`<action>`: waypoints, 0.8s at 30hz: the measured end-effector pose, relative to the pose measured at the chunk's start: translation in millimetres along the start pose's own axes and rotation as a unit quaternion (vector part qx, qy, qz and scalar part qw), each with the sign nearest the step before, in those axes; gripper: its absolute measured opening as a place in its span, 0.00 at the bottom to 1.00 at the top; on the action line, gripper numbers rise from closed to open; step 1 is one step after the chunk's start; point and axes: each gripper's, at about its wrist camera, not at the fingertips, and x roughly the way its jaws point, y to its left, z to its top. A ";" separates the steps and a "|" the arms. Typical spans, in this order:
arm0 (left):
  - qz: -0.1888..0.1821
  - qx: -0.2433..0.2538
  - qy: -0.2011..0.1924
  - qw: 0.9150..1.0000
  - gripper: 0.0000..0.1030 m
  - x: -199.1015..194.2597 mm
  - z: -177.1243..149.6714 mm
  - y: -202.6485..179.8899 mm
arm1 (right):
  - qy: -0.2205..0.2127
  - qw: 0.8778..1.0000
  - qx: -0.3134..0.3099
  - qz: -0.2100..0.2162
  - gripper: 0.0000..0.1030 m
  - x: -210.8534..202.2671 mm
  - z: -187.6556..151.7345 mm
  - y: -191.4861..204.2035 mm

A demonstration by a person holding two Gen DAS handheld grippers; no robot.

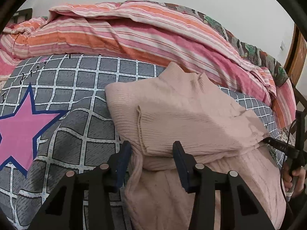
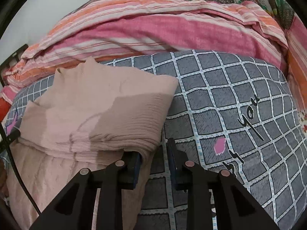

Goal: Fold small clothes

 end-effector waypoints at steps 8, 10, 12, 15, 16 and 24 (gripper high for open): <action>-0.020 -0.005 -0.032 0.999 0.35 -10.0 0.5 2.6 | -0.024 0.998 -0.017 0.048 0.42 -24.8 -4.0 -1.5; -0.025 0.006 -0.043 0.999 0.35 -13.8 0.9 -1.5 | -0.052 0.997 -0.023 0.059 0.49 -36.5 -5.9 -1.3; -0.024 0.016 -0.041 0.999 0.35 -12.4 1.2 -6.2 | -0.071 0.995 -0.029 0.064 0.49 -43.1 -5.7 1.2; -0.006 0.025 -0.025 0.999 0.35 -4.0 1.0 -10.6 | -0.088 0.994 -0.026 0.067 0.51 -44.5 -2.7 3.6; -0.001 0.025 -0.021 0.999 0.35 -2.2 1.1 -10.7 | -0.089 0.994 -0.023 0.064 0.52 -42.0 -1.1 4.0; 0.022 0.013 -0.002 1.000 0.35 5.9 -1.8 -6.4 | 0.002 1.000 -0.003 0.009 0.57 6.7 -1.0 2.1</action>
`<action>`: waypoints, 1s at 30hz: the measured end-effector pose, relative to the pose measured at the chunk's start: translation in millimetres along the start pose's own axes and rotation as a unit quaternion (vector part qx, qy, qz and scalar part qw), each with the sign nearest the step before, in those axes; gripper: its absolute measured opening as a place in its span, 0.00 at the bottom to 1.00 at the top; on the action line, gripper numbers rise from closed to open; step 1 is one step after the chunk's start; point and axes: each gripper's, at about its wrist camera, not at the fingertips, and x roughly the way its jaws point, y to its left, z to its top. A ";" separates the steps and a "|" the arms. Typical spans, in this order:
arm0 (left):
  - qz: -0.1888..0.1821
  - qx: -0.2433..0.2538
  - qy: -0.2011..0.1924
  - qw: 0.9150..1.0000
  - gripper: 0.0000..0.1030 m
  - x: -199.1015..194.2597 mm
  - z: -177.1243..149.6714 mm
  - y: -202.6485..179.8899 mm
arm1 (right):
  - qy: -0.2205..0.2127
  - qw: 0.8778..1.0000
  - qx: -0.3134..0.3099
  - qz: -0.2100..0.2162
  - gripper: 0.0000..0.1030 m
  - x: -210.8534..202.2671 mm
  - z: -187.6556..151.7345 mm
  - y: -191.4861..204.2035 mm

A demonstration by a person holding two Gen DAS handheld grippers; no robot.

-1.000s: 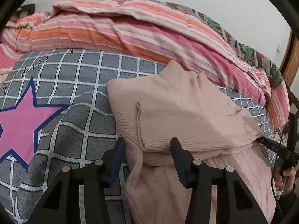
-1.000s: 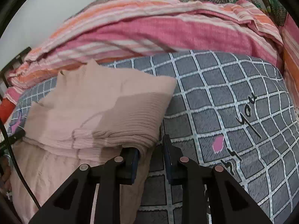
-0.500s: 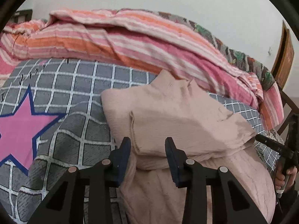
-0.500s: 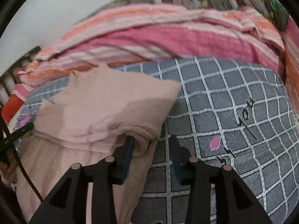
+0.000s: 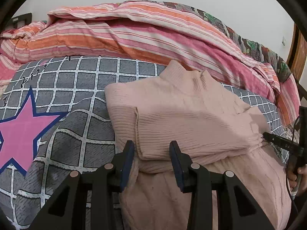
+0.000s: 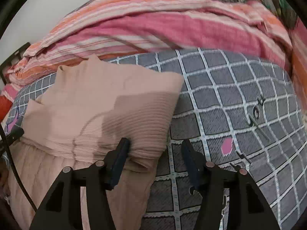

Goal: Fold small clothes

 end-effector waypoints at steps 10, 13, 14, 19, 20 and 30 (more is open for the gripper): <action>0.004 -0.019 0.013 1.000 0.46 3.0 -2.8 7.0 | -0.005 1.000 0.005 -0.020 0.64 -0.4 -2.4 -2.1; 0.001 -0.024 0.013 1.000 0.46 3.0 -3.3 8.9 | -0.005 1.000 0.003 -0.025 0.64 -1.2 -3.1 -0.9; 0.003 -0.024 0.013 1.000 0.46 3.0 -3.5 8.4 | -0.005 1.000 0.001 -0.027 0.64 -1.0 -3.0 -0.1; 0.006 -0.022 0.013 1.000 0.46 2.5 -3.7 7.0 | -0.003 1.000 0.002 -0.023 0.64 0.1 -3.0 -0.8; 0.007 -0.022 0.013 1.000 0.46 2.4 -3.7 6.8 | -0.001 1.000 0.002 -0.022 0.64 0.7 -2.7 -0.9; 0.008 -0.022 0.013 1.000 0.46 2.4 -3.8 5.9 | 0.003 1.000 -0.009 -0.019 0.65 2.4 -2.2 1.4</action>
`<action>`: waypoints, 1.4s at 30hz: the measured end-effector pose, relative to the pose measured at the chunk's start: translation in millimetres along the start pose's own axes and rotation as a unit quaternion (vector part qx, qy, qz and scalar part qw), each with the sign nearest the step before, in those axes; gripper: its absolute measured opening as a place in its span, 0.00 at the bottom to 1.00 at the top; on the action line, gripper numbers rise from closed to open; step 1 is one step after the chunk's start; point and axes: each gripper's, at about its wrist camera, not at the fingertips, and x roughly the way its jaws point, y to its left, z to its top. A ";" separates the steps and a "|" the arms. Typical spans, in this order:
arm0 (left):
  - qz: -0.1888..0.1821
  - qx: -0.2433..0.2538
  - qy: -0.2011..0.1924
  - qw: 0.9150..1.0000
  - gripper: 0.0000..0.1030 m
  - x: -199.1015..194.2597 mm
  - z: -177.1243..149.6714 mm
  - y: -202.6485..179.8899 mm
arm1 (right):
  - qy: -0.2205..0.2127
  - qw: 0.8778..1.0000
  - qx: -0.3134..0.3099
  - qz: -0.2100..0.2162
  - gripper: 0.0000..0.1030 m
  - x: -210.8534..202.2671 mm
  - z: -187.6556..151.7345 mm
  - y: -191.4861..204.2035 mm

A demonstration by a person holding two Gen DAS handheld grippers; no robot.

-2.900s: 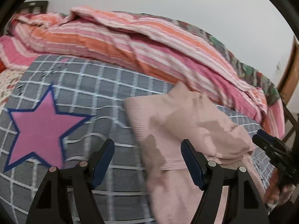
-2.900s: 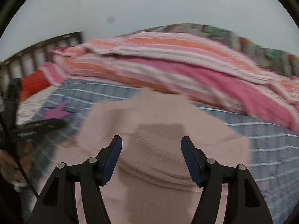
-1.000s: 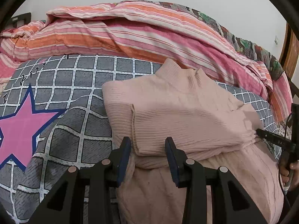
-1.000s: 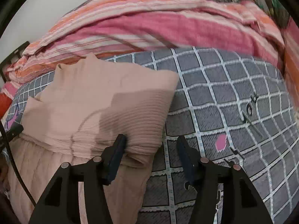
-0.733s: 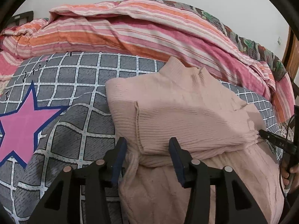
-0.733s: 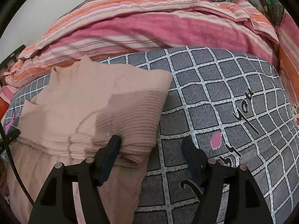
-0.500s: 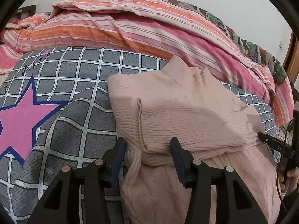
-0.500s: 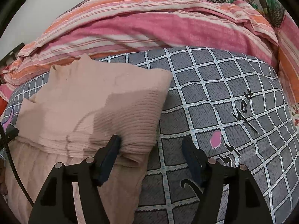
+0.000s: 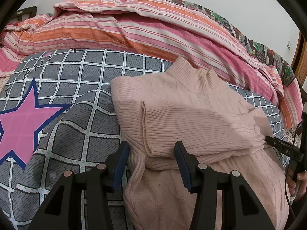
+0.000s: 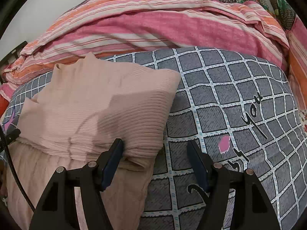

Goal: Fold small clothes

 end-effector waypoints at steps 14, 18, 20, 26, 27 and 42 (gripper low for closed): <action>-0.005 -0.002 0.002 1.000 0.47 -3.2 -3.2 1.5 | -0.003 1.000 0.003 0.015 0.67 -2.6 -3.2 -1.4; -0.008 0.000 0.007 1.000 0.55 -5.0 -5.7 0.6 | -0.008 1.000 0.002 0.017 0.67 -9.5 -5.1 -0.6; -0.015 0.001 0.008 1.000 0.58 -7.0 -7.6 0.9 | -0.001 0.999 0.006 0.040 0.67 -16.3 -6.4 -3.5; -0.005 -0.006 -0.003 1.000 0.58 -18.3 -15.6 2.8 | -0.037 0.998 0.027 0.049 0.67 -48.9 -19.8 -10.8; -0.004 -0.006 -0.003 1.000 0.58 -21.0 -17.9 2.5 | -0.039 0.998 0.025 0.046 0.67 -50.8 -23.1 -9.3; 0.019 0.041 -0.029 0.999 0.58 -70.8 -76.3 -17.0 | -0.050 0.997 0.001 0.058 0.57 -98.4 -92.8 -1.9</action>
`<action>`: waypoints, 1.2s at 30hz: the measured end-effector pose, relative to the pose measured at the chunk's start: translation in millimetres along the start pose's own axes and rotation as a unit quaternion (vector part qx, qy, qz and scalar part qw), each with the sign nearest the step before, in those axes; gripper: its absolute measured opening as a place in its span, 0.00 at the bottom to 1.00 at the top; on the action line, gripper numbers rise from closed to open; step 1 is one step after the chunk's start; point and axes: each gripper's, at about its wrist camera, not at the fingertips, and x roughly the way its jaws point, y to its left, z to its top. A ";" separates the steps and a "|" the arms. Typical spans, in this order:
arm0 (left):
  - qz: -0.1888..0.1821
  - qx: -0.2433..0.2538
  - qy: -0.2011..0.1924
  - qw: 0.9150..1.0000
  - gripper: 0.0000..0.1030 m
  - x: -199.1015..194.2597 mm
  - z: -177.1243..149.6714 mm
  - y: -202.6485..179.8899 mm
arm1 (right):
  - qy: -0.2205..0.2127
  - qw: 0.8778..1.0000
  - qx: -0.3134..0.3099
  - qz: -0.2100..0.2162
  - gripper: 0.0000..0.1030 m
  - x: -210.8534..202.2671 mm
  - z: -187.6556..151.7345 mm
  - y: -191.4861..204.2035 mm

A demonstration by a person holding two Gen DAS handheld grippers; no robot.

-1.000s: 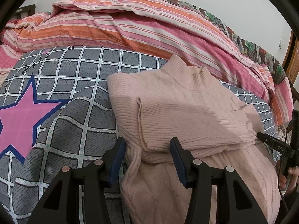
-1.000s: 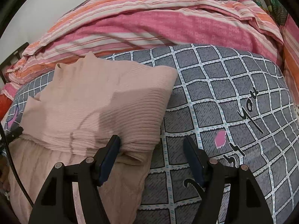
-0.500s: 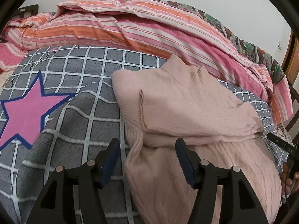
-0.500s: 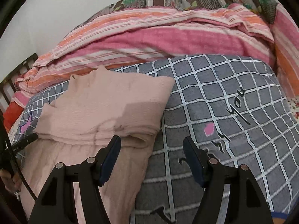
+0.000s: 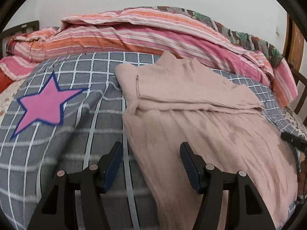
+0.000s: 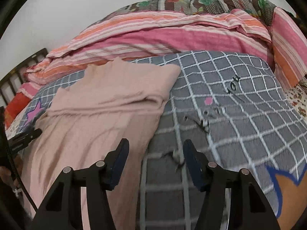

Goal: Fold small clothes

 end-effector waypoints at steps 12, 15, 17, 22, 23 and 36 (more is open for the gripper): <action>-0.037 -0.036 0.039 0.998 0.57 -56.7 -44.2 9.8 | 0.006 1.000 0.006 0.022 0.57 -41.5 -51.5 11.2; -0.052 -0.044 0.040 0.997 0.56 -74.4 -62.4 13.1 | 0.006 1.000 0.003 0.029 0.57 -54.1 -62.5 16.3; -0.063 -0.054 0.039 0.996 0.56 -83.8 -70.7 15.7 | 0.012 0.999 0.001 0.035 0.57 -60.3 -71.0 18.2; -0.094 -0.081 0.040 0.992 0.52 -101.0 -92.0 18.2 | 0.022 0.999 -0.002 0.034 0.51 -73.0 -92.2 23.5; -0.098 -0.081 0.040 0.991 0.52 -103.4 -95.9 17.5 | 0.022 0.999 -0.002 0.036 0.51 -76.1 -95.0 24.3; -0.104 -0.075 0.059 0.990 0.37 -98.0 -124.4 -2.6 | 0.023 0.999 0.003 0.048 0.46 -86.0 -125.0 28.0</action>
